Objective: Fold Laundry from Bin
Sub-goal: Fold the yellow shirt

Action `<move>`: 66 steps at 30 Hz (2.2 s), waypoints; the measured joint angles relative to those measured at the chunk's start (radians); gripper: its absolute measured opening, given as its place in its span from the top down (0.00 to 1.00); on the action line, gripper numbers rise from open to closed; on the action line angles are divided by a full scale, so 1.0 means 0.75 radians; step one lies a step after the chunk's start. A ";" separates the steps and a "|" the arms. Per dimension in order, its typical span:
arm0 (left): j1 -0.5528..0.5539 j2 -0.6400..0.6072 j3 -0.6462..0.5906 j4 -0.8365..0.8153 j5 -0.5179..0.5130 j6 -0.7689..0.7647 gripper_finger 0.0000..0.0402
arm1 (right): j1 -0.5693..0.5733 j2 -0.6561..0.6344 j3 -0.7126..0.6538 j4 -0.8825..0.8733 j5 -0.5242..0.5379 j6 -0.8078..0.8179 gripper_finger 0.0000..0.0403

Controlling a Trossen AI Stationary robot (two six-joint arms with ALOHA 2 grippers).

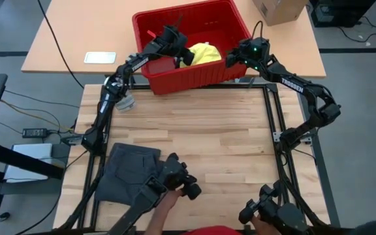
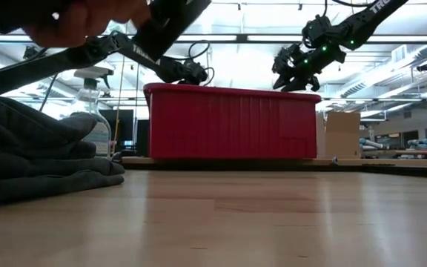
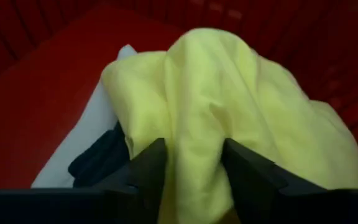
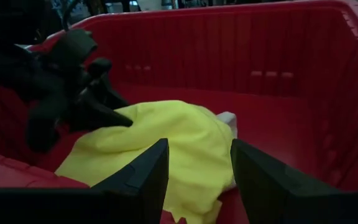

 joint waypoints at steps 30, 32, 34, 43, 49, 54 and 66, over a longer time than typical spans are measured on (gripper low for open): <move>-0.045 -0.703 0.015 0.077 0.841 0.037 0.97 | 0.022 -0.095 0.000 0.246 -0.520 0.337 0.55; -0.058 -0.718 0.015 -0.018 0.979 -0.010 0.97 | 0.031 -0.135 -0.001 0.242 -0.481 0.370 0.55; -0.084 -0.721 0.013 -0.117 1.040 -0.045 0.97 | 0.044 -0.186 -0.001 0.241 -0.431 0.381 0.55; -0.282 -0.742 0.012 -0.315 1.020 -0.103 0.96 | 0.111 -0.397 0.001 0.095 -0.362 0.385 0.55; -0.543 -0.846 0.013 -0.398 0.521 0.043 0.97 | 0.207 -0.502 0.000 -0.160 -0.527 0.259 0.57; -0.718 -0.833 0.006 -0.401 0.169 -0.166 0.98 | 0.333 -0.582 0.000 -0.537 -0.551 0.072 0.61; -1.096 -0.785 -0.456 -0.104 -0.328 -0.544 0.98 | 0.642 -0.682 0.000 -1.018 -0.257 -0.047 0.64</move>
